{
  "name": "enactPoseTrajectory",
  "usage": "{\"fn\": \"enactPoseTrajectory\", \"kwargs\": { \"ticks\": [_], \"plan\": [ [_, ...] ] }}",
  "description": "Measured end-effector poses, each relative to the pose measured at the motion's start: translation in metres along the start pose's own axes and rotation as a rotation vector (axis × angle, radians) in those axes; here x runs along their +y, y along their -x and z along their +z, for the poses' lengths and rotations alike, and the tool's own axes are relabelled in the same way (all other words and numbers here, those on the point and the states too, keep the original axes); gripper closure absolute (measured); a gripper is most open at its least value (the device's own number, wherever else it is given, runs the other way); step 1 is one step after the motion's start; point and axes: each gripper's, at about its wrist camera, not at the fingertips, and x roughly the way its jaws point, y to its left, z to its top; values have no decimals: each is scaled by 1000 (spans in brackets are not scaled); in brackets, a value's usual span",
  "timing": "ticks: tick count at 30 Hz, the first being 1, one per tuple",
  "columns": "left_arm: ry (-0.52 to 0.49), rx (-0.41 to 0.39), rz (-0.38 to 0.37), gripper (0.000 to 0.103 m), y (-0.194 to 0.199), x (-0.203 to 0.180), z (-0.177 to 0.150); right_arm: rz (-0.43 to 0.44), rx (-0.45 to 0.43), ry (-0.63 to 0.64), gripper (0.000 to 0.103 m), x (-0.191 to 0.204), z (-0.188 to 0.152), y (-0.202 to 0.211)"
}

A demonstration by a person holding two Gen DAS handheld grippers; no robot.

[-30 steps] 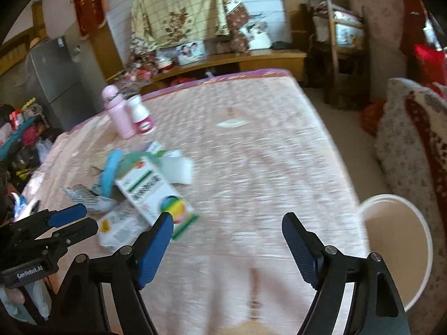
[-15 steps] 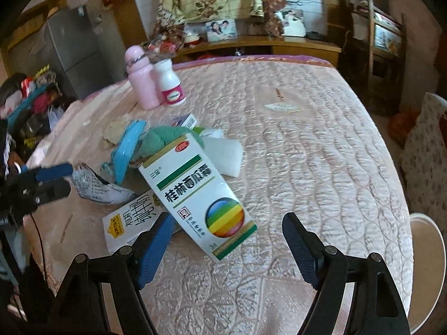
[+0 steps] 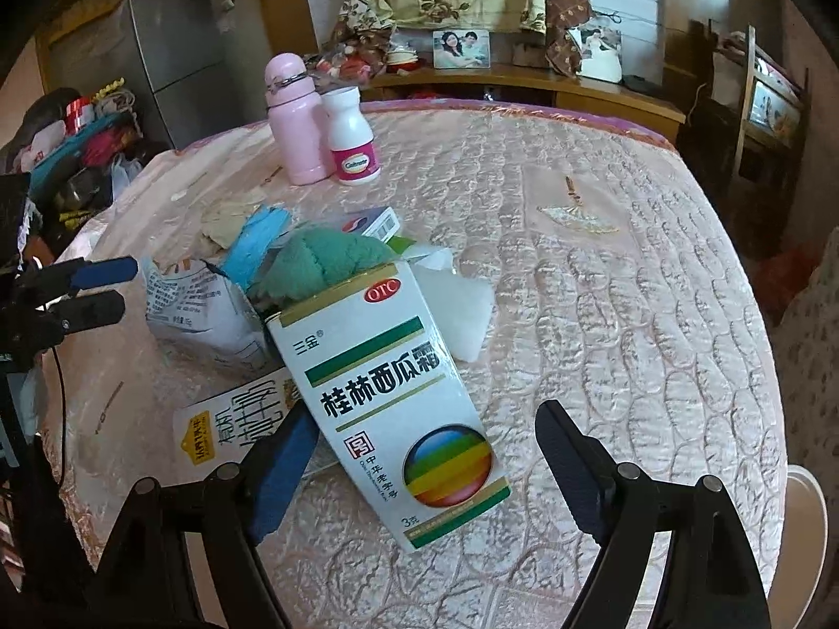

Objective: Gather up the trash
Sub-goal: 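Grasp the white-orange snack bag with the left tool while the right tool grasps the medicine box, then carry the snack bag and medicine box in both tools over the white bucket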

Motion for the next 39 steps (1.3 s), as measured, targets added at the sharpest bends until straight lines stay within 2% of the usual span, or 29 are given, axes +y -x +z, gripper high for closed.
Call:
{"fn": "enactPoseTrajectory", "kwargs": {
  "ticks": [3,6,12,14,16,17,18,20,21,28,34,39],
  "plan": [
    [0,6,-63,34,-11,6,-1,1,4,6,17,-4,0,-1],
    [-22,18,-93,34,-25,5,1,-16,11,4,17,-9,3,-4],
    [34,25,-190,34,-39,6,3,38,23,-57,17,-20,4,-11],
    [33,26,-188,35,-39,1,2,57,39,-77,17,-22,3,-16],
    [20,27,-179,40,-37,-6,0,85,26,-106,29,-21,0,-14],
    [20,25,-175,46,-36,-7,-1,96,23,-120,39,-20,-1,-12],
    [23,26,-173,57,-33,-10,-1,82,27,-123,40,-18,-3,-9],
    [31,34,-159,71,-29,-14,-4,79,15,-119,42,-13,-7,-1],
    [38,31,-146,73,-25,-16,-6,81,5,-115,42,-11,-11,5],
    [84,-9,-79,74,6,-28,-21,50,-40,-99,42,-1,-36,49],
    [98,-81,-83,74,41,-57,-13,47,-97,-123,42,-6,-46,90],
    [78,-115,-96,74,51,-88,-7,7,-147,-117,42,-9,-52,124]
  ]
}}
